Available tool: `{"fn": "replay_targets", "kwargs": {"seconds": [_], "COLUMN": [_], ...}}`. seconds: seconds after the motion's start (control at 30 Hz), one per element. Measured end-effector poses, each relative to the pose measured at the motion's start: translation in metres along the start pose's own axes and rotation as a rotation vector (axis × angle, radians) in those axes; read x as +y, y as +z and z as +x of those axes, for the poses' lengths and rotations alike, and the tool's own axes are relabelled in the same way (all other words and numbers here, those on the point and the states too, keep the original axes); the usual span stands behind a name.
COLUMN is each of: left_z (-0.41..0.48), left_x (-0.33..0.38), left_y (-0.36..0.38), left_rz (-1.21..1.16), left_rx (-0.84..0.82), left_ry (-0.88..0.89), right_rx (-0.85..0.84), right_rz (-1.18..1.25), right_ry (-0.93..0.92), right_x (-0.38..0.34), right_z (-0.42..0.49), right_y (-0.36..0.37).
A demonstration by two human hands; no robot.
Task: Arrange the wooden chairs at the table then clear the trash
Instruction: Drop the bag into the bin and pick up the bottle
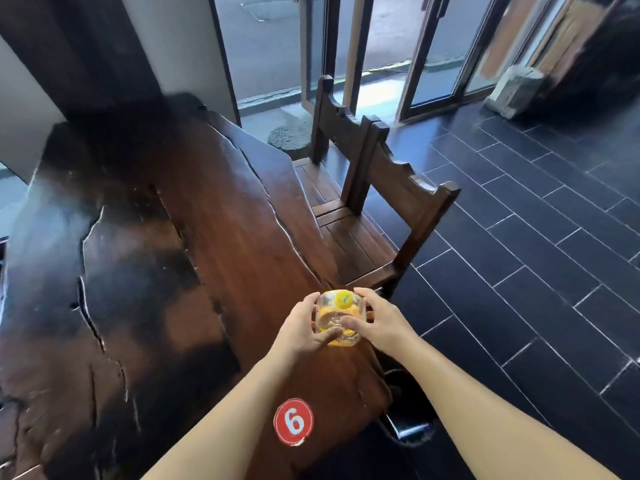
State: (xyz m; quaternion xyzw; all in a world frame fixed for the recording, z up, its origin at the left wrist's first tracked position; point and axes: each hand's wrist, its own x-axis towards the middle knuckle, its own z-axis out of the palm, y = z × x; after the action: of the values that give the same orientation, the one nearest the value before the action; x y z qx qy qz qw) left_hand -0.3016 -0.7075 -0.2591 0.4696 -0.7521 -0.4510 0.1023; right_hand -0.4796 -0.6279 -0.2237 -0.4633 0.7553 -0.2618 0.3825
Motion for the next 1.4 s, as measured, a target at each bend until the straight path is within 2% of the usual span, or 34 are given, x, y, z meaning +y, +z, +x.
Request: {"fn": "replay_targets", "kwargs": {"seconds": [0.37, 0.7, 0.93, 1.17, 1.4], "left_z": [-0.007, -0.006, 0.014, 0.057, 0.091], "left_x": [0.092, 0.106, 0.056, -0.044, -0.134], "left_y": [0.110, 0.230, 0.309, 0.401, 0.469], "left_rz": [0.008, 0.134, 0.082, 0.028, 0.028], "left_rx": [-0.143, -0.230, -0.260, -0.262, -0.329], "left_ry": [0.073, 0.008, -0.091, -0.206, -0.241], "right_rx": [0.098, 0.047, -0.032, -0.023, -0.043], "right_rz": [0.011, -0.057, -0.070, -0.045, -0.022], "right_ry": [0.061, 0.163, 0.216, 0.235, 0.310], "right_x": [0.099, 0.221, 0.306, 0.422, 0.516], "right_z": [-0.072, -0.099, -0.072, -0.018, 0.023], "right_y": [-0.093, -0.119, -0.091, -0.010, 0.065]}}
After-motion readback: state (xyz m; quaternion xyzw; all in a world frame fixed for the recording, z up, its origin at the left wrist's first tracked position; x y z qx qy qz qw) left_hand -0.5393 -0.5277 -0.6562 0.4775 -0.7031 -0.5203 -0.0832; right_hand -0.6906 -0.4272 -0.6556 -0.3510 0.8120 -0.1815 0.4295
